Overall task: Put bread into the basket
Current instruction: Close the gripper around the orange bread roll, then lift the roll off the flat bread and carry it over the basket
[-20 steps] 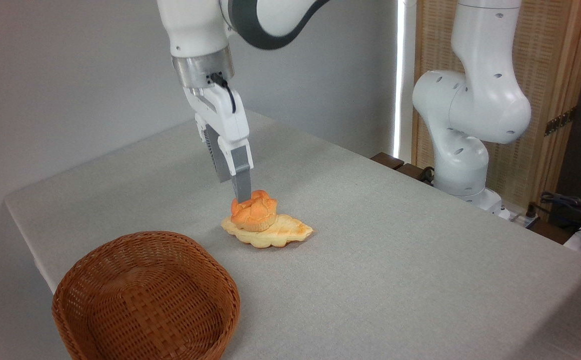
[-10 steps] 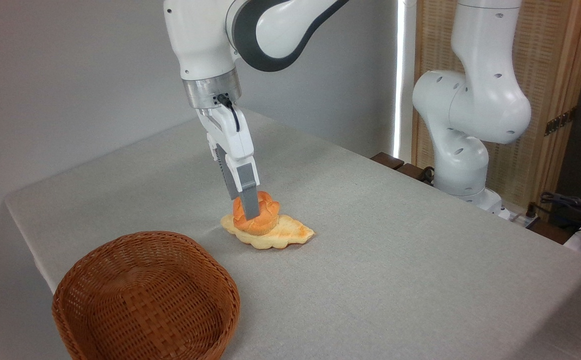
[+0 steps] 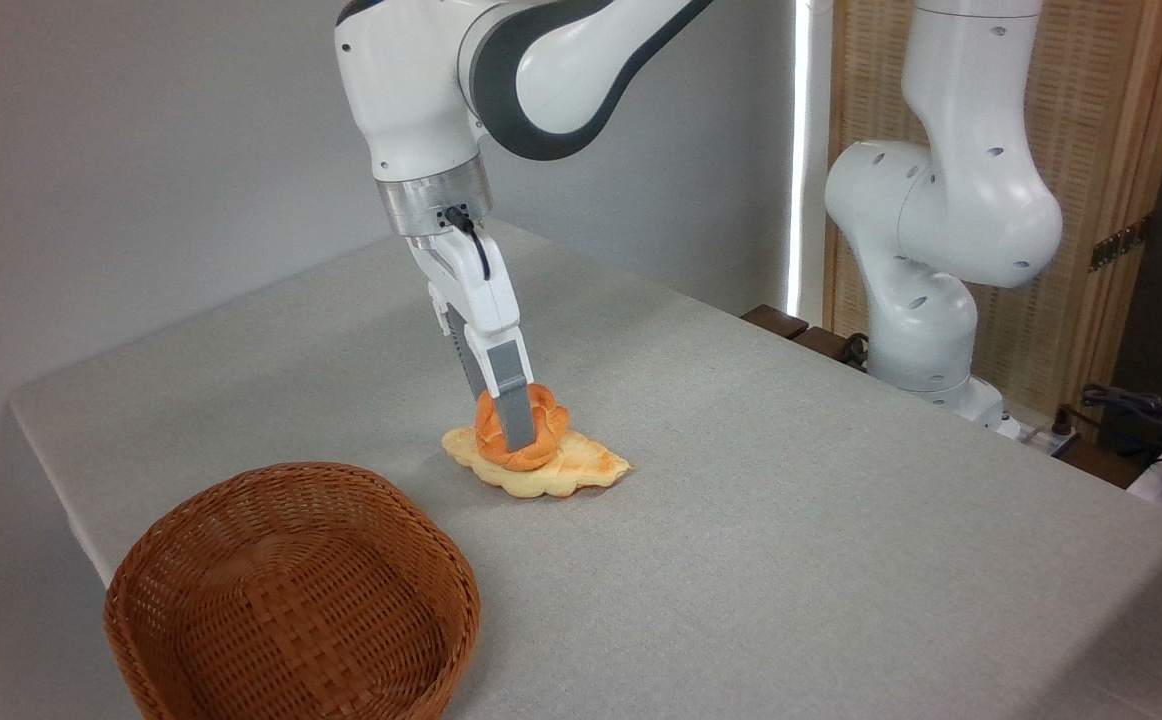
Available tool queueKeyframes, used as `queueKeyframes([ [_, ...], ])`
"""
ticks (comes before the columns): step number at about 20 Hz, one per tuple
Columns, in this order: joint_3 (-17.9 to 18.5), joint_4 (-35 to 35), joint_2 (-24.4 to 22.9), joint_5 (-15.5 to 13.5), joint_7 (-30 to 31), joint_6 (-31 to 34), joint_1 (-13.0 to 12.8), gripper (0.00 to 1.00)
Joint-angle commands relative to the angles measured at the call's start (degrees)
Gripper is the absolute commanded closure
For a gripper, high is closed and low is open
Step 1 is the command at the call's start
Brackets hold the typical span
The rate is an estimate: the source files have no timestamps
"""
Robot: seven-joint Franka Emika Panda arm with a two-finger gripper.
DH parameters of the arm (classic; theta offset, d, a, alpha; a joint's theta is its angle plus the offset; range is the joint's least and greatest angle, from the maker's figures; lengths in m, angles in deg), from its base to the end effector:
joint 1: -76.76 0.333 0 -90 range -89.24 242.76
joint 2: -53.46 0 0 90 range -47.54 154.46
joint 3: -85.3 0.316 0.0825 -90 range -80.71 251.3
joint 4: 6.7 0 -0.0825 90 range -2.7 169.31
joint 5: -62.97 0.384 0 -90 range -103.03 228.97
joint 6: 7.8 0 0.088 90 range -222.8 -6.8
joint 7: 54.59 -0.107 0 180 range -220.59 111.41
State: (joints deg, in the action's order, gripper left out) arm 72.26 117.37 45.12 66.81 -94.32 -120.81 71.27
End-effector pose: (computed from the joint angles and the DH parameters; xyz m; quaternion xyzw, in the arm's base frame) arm 0.4754 -0.1577 0.4525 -0.8662 0.4968 0.0340 0.0413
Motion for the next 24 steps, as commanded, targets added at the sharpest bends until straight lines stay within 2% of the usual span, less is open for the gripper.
queueKeyframes([
  [1,0.03,1.00,-0.27,0.73,-0.44,-1.25,0.13,0.69],
  [4,0.12,1.00,-0.27,0.73,-0.53,-1.25,0.13,0.70],
  [7,0.12,1.00,-0.27,0.73,-0.53,-1.25,0.13,0.88],
  [8,0.12,0.92,-0.27,0.73,-0.53,-1.25,0.13,0.91],
  [13,0.20,0.56,-0.27,0.73,-0.53,-1.25,0.13,0.96],
  [18,0.29,0.13,-0.27,0.73,-0.61,-1.08,0.21,0.96],
  [24,1.26,-4.70,-0.18,0.64,-0.26,-0.55,0.57,0.96],
])
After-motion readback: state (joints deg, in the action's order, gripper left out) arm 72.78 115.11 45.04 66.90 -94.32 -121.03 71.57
